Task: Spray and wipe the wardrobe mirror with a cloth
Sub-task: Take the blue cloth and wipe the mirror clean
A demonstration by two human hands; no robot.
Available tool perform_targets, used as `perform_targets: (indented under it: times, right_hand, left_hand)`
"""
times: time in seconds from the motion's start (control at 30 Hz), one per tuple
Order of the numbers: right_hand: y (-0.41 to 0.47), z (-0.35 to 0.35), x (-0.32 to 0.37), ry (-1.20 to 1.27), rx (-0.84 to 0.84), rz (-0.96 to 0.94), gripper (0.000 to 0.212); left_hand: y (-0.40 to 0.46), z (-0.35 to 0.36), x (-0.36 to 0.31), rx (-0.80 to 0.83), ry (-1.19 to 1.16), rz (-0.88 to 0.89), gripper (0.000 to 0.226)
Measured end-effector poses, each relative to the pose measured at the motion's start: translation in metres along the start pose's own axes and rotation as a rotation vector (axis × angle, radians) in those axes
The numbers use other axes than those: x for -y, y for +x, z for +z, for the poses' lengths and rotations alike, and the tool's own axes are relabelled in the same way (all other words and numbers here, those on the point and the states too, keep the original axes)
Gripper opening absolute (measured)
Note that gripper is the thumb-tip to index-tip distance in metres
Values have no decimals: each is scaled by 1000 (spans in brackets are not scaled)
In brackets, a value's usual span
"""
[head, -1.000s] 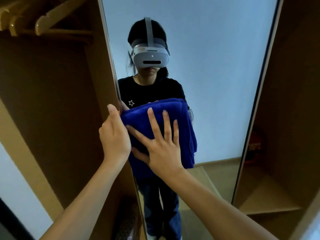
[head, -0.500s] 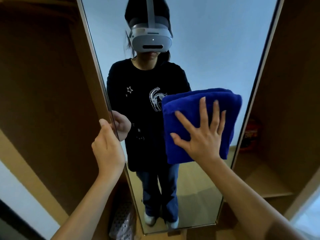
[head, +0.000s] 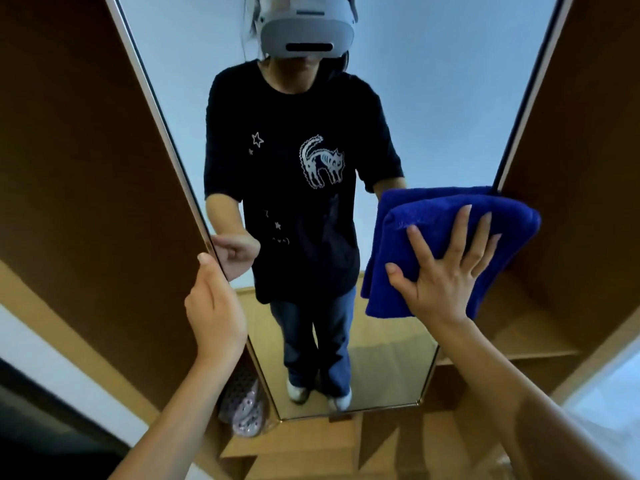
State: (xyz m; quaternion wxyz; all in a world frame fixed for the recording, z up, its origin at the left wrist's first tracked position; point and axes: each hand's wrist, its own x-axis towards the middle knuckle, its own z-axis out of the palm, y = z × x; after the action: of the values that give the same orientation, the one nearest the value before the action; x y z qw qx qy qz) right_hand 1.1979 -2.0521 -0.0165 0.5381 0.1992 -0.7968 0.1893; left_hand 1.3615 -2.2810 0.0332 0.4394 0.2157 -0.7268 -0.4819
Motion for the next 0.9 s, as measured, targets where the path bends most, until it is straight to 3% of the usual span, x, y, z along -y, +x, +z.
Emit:
perform_targets:
  times: [0.3,0.43,0.7,0.9]
  right_hand:
    - [-116,35,-12,-5,82,-102,70]
    - [-110,31,-7,60,95,-78,67]
    - [-7,11,25,63,-128,8,60]
    - [-94,48,23,-21,-100,-114,75]
  left_hand:
    - [-22,19,36,-117,61,-10,38]
    - [-38,25,60,-101,90,-60,38]
    - [-66,25,107,8,4,-148,45]
    - [-68,30,116,-23,-27,-80,35]
